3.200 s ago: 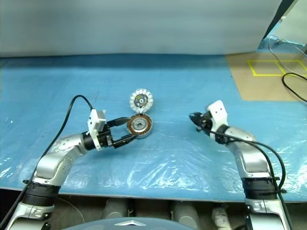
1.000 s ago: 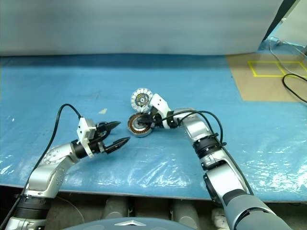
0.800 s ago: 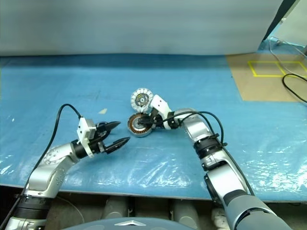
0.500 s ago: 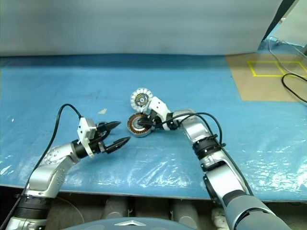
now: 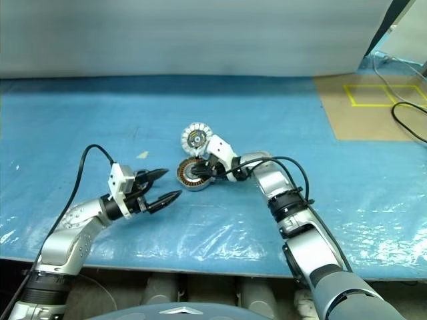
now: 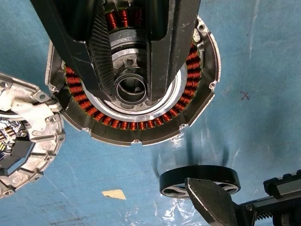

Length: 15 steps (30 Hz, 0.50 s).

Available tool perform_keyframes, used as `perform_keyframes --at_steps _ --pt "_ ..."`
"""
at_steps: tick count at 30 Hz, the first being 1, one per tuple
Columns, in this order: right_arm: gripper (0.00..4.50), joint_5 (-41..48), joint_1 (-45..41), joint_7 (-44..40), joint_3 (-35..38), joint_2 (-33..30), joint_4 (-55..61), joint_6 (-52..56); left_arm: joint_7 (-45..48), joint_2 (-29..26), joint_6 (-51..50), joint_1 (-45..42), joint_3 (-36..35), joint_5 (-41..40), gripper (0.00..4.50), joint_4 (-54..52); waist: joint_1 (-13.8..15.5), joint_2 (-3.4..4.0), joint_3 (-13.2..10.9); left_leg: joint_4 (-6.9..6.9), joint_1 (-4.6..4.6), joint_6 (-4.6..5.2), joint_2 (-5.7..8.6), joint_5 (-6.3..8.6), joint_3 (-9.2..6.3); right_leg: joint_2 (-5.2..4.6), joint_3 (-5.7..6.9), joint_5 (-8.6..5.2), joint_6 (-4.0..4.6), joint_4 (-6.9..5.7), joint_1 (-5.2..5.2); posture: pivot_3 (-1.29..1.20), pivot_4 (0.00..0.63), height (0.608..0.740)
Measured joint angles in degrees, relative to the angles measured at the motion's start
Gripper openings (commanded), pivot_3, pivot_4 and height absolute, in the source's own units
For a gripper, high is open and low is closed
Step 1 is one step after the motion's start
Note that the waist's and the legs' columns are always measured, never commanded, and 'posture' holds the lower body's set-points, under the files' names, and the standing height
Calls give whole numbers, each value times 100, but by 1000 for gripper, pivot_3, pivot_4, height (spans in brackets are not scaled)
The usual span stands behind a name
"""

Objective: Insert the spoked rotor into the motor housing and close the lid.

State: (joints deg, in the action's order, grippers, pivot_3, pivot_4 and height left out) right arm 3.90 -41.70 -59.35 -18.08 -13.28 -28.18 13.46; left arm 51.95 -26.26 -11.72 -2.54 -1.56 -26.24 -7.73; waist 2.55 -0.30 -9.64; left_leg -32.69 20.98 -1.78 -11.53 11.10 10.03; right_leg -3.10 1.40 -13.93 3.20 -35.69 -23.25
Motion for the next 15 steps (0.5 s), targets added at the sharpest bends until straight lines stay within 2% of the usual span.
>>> perform_keyframes --at_steps 5,7,10,15 --pt "595 -68 0 14 -14 13 -6 -73 0 0 -2 -2 5 2 4500 0 1 0 0 0 0 0 0 0 0 0 0 0 0 0 0 0 150 740" --pt "1316 -107 4 19 -21 8 -8 -122 0 0 -5 -8 13 2 4500 0 1 0 0 0 0 0 0 0 0 0 0 0 0 0 0 0 150 740" --pt "2146 -159 3 57 -29 8 -37 -186 0 0 -9 -33 26 2 4500 0 1 0 0 -2 0 0 0 0 0 0 0 0 0 -2 0 0 150 740" --pt "2146 -141 1 17 11 -17 -30 -137 0 -1 -18 -40 32 1 4500 0 3 0 0 -3 0 0 0 0 0 0 0 0 1 -2 1 0 150 740"
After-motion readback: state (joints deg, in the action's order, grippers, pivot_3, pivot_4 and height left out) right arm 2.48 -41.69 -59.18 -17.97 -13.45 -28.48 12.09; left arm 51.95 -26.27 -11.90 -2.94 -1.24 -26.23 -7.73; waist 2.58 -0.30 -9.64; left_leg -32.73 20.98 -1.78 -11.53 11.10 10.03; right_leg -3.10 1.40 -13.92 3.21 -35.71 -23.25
